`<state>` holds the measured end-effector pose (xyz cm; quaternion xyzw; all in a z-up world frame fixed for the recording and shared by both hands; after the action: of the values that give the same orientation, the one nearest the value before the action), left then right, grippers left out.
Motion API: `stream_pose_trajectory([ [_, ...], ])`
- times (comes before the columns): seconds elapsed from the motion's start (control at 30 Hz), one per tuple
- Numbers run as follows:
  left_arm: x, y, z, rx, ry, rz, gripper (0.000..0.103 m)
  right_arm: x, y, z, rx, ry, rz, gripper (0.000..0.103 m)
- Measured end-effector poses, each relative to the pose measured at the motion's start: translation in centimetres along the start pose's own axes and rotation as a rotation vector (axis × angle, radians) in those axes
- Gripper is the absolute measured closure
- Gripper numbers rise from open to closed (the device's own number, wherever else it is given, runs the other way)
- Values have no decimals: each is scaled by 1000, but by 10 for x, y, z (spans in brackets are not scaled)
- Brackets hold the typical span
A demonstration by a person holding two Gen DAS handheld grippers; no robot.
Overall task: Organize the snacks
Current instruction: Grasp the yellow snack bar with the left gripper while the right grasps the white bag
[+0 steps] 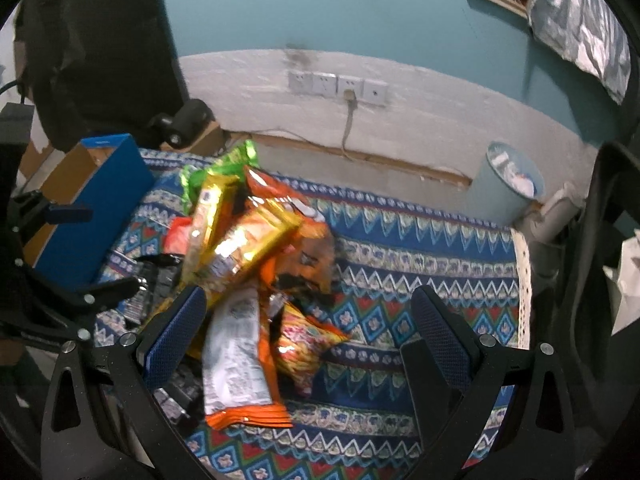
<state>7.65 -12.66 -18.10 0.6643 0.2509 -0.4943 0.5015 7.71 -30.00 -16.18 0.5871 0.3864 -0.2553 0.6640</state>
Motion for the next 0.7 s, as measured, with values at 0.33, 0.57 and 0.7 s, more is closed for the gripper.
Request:
stream_pose_trajectory([
  [0.33,51,4,23,18,-16,-79,2,21,-16,21,39,-10,-55,3],
  [0.57,75,5,23,5,-16,-107,5,27,-22,28,52,-2,-69,3],
  [0.7,87,1,22,-4,-23,-134,21,32,-23,27,47,3,-81,3],
])
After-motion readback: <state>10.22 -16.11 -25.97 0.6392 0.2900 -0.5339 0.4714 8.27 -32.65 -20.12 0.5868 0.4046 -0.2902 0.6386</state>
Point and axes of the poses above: each gripper's, at about its wrist camera, not at the fingertips, and x roughly the way its jaws point, z to its right, y to its top, the point moved 9 cm from there along x, roughly the way its jaws point, and after that the axes turned 5 degrees about -y, right-handed, at the moved point
